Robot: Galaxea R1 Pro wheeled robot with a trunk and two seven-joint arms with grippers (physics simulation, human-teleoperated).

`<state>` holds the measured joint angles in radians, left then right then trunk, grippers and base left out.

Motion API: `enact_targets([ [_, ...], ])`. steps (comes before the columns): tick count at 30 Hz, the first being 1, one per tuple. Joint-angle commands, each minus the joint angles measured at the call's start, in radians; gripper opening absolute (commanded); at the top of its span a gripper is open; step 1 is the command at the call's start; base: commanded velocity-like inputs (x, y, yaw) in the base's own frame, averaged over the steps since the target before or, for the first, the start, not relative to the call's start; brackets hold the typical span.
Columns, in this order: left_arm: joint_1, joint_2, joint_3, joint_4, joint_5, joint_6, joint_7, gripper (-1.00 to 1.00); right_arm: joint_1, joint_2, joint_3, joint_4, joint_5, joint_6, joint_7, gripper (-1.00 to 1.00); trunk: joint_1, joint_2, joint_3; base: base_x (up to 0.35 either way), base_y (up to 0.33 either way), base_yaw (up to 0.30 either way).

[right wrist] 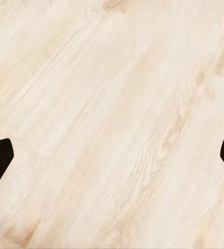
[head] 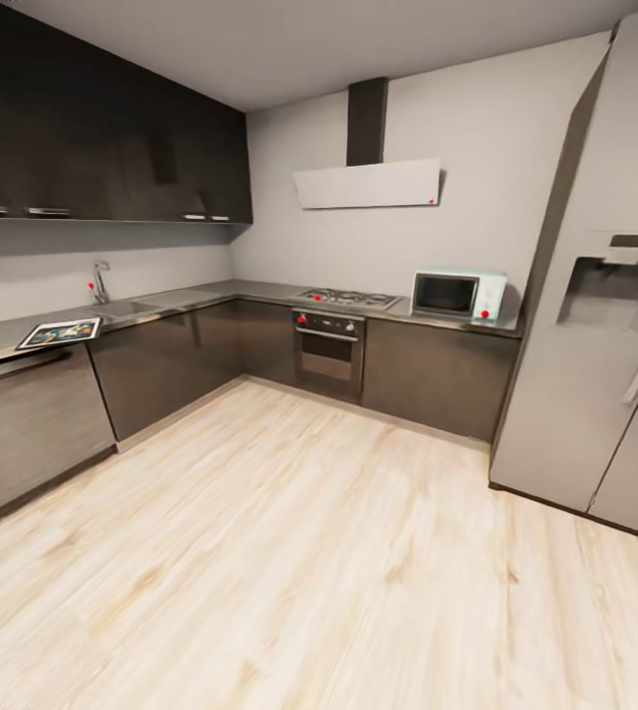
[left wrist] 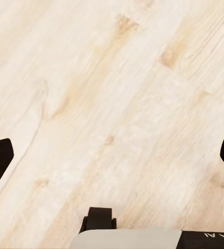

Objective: Pick up the poster from the kitchen countertop and hang it on one of the wall nails in the kitchen.

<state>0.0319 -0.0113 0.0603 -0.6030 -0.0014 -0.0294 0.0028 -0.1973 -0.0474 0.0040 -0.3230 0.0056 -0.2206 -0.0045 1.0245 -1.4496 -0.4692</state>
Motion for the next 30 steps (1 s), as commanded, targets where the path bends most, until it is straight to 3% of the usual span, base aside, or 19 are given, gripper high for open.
enact_targets([
  [1,0.0,-0.001,0.004,-0.001,0.0,-0.001,0.0,1.0,-0.001,0.0,0.0,0.001,0.001,-0.003,-0.001,1.0,0.001,0.0,-0.001,0.288,-0.184,0.26],
  [9,0.0,-0.001,0.006,-0.001,0.0,-0.001,0.0,1.0,-0.001,0.001,0.001,0.001,0.001,-0.005,-0.003,1.0,0.001,0.0,-0.001,0.302,-0.132,0.283],
  [30,0.0,0.001,0.007,-0.001,0.0,-0.001,0.0,1.0,-0.001,0.003,0.001,0.001,0.001,-0.005,-0.005,1.0,0.001,0.0,-0.001,0.331,-0.005,0.289],
])
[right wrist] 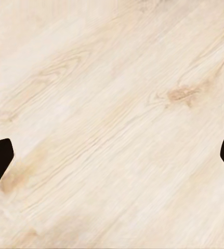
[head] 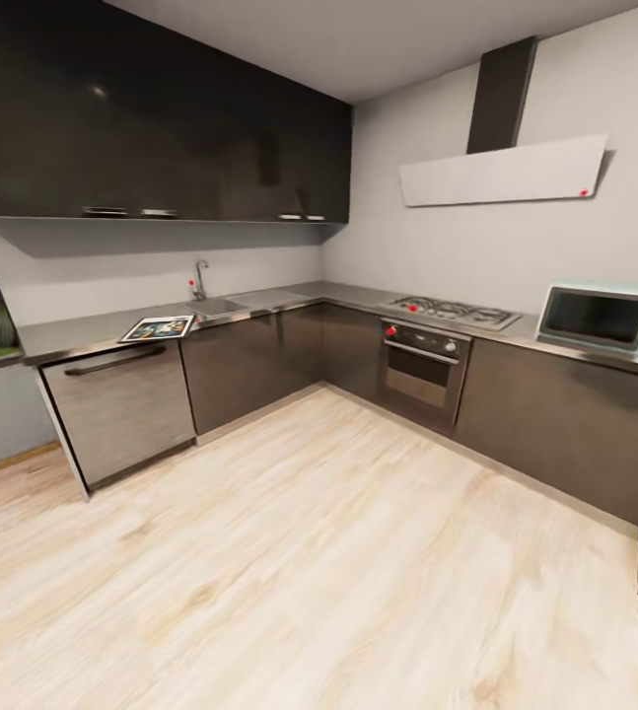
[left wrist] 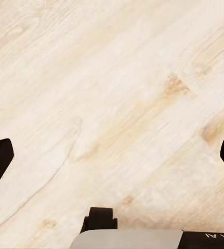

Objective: Pick up the poster from the kitchen countertop and hang it on one of the wall nails in the kitchen.

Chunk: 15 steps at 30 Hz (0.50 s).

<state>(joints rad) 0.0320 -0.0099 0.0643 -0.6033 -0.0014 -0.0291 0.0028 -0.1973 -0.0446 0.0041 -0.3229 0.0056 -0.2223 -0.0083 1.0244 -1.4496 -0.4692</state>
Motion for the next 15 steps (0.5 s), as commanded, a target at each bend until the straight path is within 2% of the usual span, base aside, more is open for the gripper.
enact_targets([
  [1,0.0,-0.001,0.003,-0.001,0.0,-0.002,0.0,1.0,-0.001,-0.001,0.0,0.001,0.001,-0.003,-0.001,1.0,0.001,0.0,-0.001,0.333,0.0,0.29],
  [15,0.0,-0.001,0.003,-0.001,0.0,-0.002,0.0,1.0,-0.001,-0.001,0.0,0.001,0.001,-0.003,0.0,1.0,0.001,0.0,-0.001,0.333,0.0,0.29],
])
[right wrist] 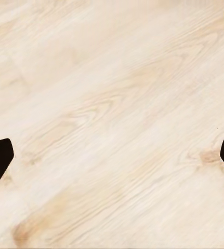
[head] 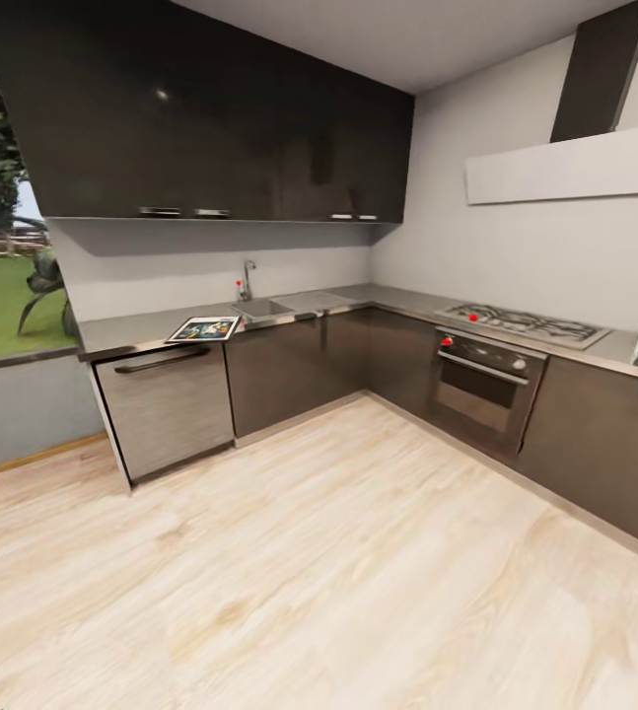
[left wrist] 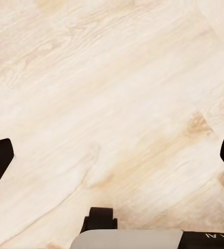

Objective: Pick up the poster from the kitchen countertop and hang it on one of the wall nails in the kitchen.

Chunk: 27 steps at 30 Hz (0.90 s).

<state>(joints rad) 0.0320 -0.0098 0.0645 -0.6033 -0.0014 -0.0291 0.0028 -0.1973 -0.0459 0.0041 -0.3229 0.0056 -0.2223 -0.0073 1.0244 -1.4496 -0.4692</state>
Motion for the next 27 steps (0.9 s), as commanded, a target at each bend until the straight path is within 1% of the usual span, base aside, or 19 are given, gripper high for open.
enact_targets([
  [1,0.0,-0.001,0.003,-0.001,0.0,-0.002,0.0,1.0,-0.001,0.0,0.0,0.001,0.001,-0.003,-0.001,1.0,0.001,0.0,-0.001,0.333,0.0,0.29],
  [5,0.0,-0.001,0.003,-0.001,0.0,-0.002,0.0,1.0,-0.001,-0.001,0.0,0.001,0.001,-0.002,0.0,1.0,0.001,0.0,-0.001,0.333,-0.005,0.244],
  [9,0.0,-0.001,0.003,-0.001,0.0,-0.002,0.0,1.0,-0.001,-0.002,0.0,0.006,0.001,-0.001,0.001,1.0,0.001,0.0,-0.001,0.333,-0.059,0.088],
  [12,0.0,-0.001,0.003,-0.001,0.0,-0.002,0.0,1.0,-0.001,-0.005,0.001,0.041,0.002,0.0,0.002,1.0,0.001,0.0,-0.001,0.333,-0.106,0.025],
  [14,0.0,-0.001,0.003,-0.001,0.0,-0.002,0.0,1.0,-0.001,-0.006,0.001,0.045,0.005,0.0,0.002,1.0,0.001,0.0,-0.001,0.333,-0.123,0.007],
  [18,0.0,-0.001,0.003,-0.001,0.0,-0.002,0.0,1.0,-0.001,-0.006,0.001,0.051,0.031,-0.001,0.003,1.0,0.001,0.0,-0.001,0.333,-0.127,0.003],
  [27,0.0,-0.001,0.003,-0.001,0.0,-0.002,0.0,1.0,-0.001,-0.005,0.002,0.053,0.044,-0.001,0.003,1.0,0.001,0.0,-0.001,0.329,-0.14,0.001],
])
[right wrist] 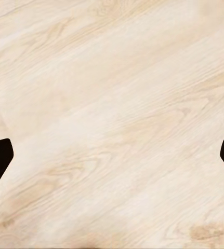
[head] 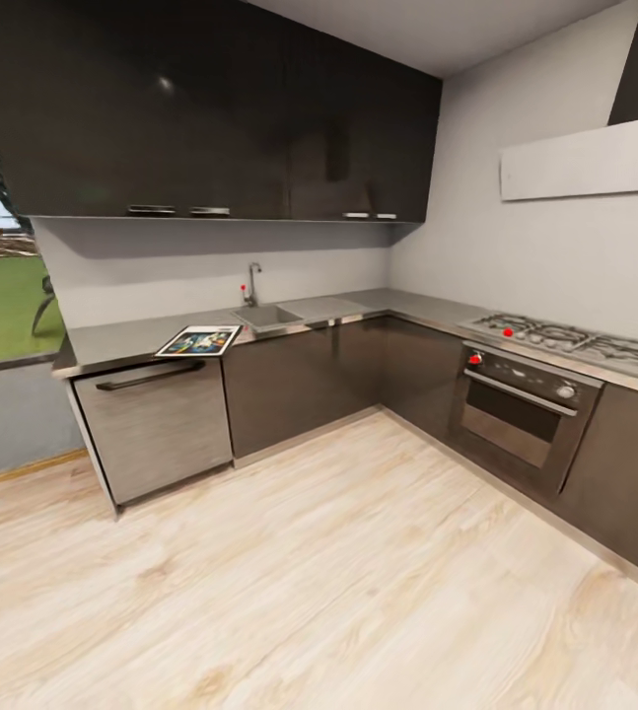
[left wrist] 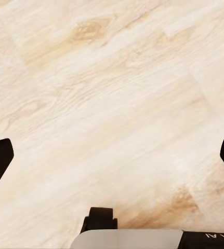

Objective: Pick up the poster from the kitchen countertop and hang it on one of the wall nails in the kitchen.

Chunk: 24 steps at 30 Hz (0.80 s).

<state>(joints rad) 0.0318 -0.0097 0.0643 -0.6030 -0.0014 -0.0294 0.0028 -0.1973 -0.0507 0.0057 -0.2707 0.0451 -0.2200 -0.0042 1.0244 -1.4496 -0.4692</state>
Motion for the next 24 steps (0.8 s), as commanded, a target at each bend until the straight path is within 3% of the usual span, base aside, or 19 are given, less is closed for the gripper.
enact_targets([
  [1,0.0,-0.001,0.003,-0.001,0.0,-0.001,0.0,1.0,-0.001,0.0,0.0,0.001,0.005,-0.003,0.0,1.0,0.001,0.0,-0.001,0.316,-0.168,0.0],
  [15,0.0,-0.001,0.003,-0.001,0.0,-0.001,0.0,1.0,-0.001,0.005,0.0,0.001,0.005,-0.004,0.0,1.0,0.001,0.0,-0.001,0.306,-0.185,0.004],
  [24,0.0,-0.001,0.003,-0.001,0.0,-0.001,0.0,1.0,-0.001,0.006,-0.001,-0.001,0.005,-0.005,-0.001,1.0,0.001,0.0,-0.001,0.28,-0.213,0.235],
])
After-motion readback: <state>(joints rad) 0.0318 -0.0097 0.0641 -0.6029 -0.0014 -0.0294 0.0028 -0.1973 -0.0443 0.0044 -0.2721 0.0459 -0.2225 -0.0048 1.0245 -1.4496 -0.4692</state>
